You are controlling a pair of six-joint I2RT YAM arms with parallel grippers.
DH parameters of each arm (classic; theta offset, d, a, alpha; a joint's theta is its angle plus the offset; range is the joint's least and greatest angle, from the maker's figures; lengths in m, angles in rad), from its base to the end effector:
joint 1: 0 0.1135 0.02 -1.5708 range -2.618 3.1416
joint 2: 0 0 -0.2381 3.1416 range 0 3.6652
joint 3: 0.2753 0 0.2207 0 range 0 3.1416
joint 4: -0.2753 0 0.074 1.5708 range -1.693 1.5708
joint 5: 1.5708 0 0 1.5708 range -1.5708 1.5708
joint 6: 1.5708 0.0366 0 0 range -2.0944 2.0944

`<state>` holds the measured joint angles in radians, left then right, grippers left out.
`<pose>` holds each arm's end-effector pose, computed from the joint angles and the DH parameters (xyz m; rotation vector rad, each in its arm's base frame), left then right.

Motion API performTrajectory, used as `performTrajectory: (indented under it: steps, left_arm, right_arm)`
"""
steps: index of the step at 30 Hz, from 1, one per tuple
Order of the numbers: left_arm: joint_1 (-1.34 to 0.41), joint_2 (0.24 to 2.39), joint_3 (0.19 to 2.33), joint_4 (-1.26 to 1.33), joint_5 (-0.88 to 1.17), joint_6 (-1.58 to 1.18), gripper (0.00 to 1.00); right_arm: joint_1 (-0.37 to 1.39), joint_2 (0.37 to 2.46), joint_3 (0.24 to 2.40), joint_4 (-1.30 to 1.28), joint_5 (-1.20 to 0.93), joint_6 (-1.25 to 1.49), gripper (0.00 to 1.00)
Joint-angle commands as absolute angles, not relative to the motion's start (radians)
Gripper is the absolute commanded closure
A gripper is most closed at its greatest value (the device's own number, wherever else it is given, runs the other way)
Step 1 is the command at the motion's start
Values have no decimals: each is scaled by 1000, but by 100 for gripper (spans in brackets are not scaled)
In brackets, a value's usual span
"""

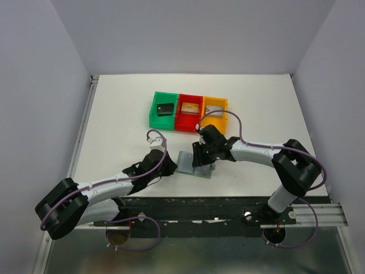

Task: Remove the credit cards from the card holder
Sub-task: Remove the credit card from the card holder.

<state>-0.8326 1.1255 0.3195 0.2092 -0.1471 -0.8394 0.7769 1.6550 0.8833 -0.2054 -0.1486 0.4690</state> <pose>0.1378 -0.1435 0.1547 -0.0963 2.2705 -0.7800 0.2071 0.2112 0.1543 -0.4699 2.6313 0.6384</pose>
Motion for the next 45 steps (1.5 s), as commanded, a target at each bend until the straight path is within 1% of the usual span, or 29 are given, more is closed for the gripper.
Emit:
performTrajectory:
  steps: [1, 3, 6, 9, 11, 15, 16, 24, 27, 31, 37, 45]
  left_arm:
    - [-834, 1112, 350, 178, -186, -815, 86]
    - [-836, 1123, 357, 183, -186, -810, 86]
    - [-834, 1146, 364, 193, -175, -810, 86]
    - [-834, 1166, 367, 213, -157, -810, 86]
    - [-836, 1175, 370, 219, -150, -808, 86]
    - [-834, 1192, 370, 225, -141, -805, 86]
    - [-834, 1196, 371, 227, -138, -805, 86]
    - [-834, 1229, 370, 235, -132, -813, 87]
    - [-834, 1229, 370, 236, -135, -816, 87]
    - [-836, 1226, 373, 232, -141, -815, 87]
    - [-834, 1212, 393, 222, -149, -796, 87]
    - [-833, 1180, 419, 248, -156, -762, 84]
  right_arm:
    - [759, 1654, 884, -201, -167, 449, 48]
    - [756, 1660, 887, -199, -173, 451, 45]
    - [755, 1675, 894, -192, -186, 456, 44]
    - [755, 1687, 890, -167, -219, 462, 46]
    - [753, 1692, 887, -150, -232, 463, 51]
    - [752, 1701, 894, -155, -232, 462, 68]
    - [752, 1706, 897, -163, -226, 460, 71]
    - [744, 1692, 897, -232, -141, 448, 82]
    - [744, 1678, 893, -238, -124, 437, 84]
    - [742, 1675, 893, -247, -118, 423, 90]
    - [744, 1678, 890, -250, -112, 414, 91]
    - [744, 1683, 884, -249, -104, 410, 91]
